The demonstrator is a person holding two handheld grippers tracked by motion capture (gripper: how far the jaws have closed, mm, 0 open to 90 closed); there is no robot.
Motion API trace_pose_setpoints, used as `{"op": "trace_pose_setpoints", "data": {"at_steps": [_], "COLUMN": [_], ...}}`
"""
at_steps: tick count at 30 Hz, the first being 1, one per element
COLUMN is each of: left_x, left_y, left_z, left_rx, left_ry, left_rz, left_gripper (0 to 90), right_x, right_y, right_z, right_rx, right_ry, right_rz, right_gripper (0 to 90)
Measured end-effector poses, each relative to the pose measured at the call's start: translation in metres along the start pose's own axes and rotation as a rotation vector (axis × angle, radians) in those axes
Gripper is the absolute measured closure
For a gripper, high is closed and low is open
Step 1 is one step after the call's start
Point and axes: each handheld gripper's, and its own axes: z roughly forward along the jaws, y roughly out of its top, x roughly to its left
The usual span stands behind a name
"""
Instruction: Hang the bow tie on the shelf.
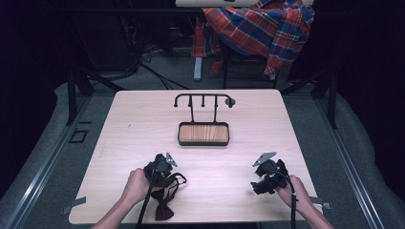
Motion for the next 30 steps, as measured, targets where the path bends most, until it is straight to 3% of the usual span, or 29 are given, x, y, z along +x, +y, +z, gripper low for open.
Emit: {"op": "trace_pose_setpoints", "data": {"at_steps": [4,6,9,15,19,24,25,30], "left_x": [-0.006,-0.007,-0.007,-0.009,-0.005,-0.003,-0.004,-0.001], "left_y": [0.002,0.002,0.001,0.000,-0.001,-0.004,-0.004,-0.005], "left_z": [0.001,0.002,0.001,-0.002,-0.009,-0.021,-0.024,-0.035], "left_rx": [0.016,0.021,0.025,0.018,-0.013,-0.065,-0.089,-0.135], "left_ry": [0.015,0.021,0.017,0.000,0.011,0.030,0.030,0.043], "left_rz": [0.047,0.059,0.068,0.071,0.051,0.019,-0.001,-0.016], "left_gripper": [76.0,80.2,87.0,88.7,88.7,88.6,88.6,88.6], "right_x": [-0.001,-0.001,-0.001,-0.003,-0.002,-0.001,-0.002,-0.002], "right_y": [0.001,0.002,0.000,0.001,0.001,0.000,0.000,0.001], "right_z": [0.001,0.003,0.002,0.001,0.003,0.001,0.000,0.003], "right_rx": [-0.013,0.007,0.013,0.009,0.014,-0.028,-0.015,0.007], "right_ry": [0.001,-0.003,-0.004,-0.004,-0.005,-0.001,-0.004,-0.004], "right_rz": [0.018,0.006,0.005,0.008,0.008,0.037,0.027,0.018], "right_gripper": [15.0,15.2,15.2,15.2,15.2,15.1,15.1,15.2]}}
